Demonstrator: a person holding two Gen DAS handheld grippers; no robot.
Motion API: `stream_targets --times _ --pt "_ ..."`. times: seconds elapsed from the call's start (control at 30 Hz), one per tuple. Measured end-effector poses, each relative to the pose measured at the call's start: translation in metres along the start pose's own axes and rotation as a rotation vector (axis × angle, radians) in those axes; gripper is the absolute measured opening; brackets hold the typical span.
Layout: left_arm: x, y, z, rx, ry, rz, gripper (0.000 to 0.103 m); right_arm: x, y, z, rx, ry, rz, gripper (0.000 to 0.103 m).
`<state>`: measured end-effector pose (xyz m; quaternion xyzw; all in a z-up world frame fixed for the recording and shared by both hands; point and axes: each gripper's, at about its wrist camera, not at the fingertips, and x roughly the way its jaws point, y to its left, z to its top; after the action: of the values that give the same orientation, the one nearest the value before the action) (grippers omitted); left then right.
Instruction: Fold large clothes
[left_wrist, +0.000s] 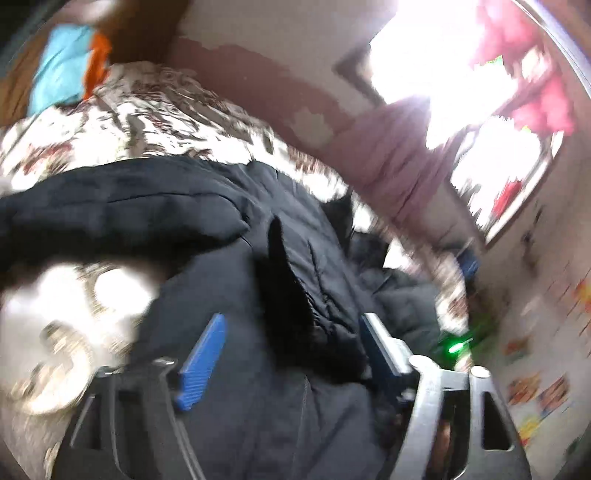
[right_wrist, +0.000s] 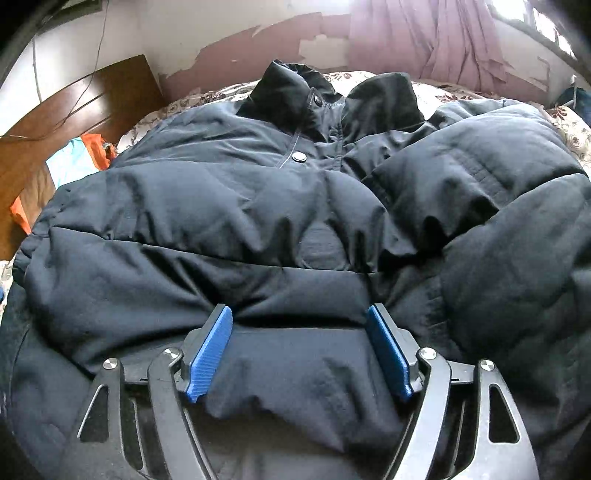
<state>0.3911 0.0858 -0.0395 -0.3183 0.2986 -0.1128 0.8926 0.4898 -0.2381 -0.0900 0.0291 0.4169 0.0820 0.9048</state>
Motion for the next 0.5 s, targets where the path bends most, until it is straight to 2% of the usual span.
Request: stream_targets --times 0.07,0.17,0.23,0.33,0.4,0.5 --pt "-0.031 0.019 -0.005 -0.051 -0.07 -0.005 0.097 0.0 0.002 0.001 -0.007 0.003 -0.017 0.073" --pt "-0.058 0.054 -0.006 -0.092 -0.098 0.02 0.099 -0.001 0.007 0.0 -0.027 0.007 -0.06 0.076" --pt "-0.073 0.086 -0.005 -0.154 -0.121 0.049 0.099 -0.003 0.011 0.001 -0.03 0.021 -0.093 0.077" --pt "-0.093 0.145 -0.004 -0.366 -0.186 0.074 0.099 -0.018 0.016 0.004 0.014 0.016 -0.165 0.08" --pt "-0.095 0.171 0.003 -0.458 -0.182 0.085 0.099 -0.03 0.021 0.007 0.058 -0.005 -0.155 0.081" --pt "-0.088 0.206 0.012 -0.571 -0.168 0.048 0.099 -0.036 0.036 0.018 0.09 -0.014 -0.14 0.085"
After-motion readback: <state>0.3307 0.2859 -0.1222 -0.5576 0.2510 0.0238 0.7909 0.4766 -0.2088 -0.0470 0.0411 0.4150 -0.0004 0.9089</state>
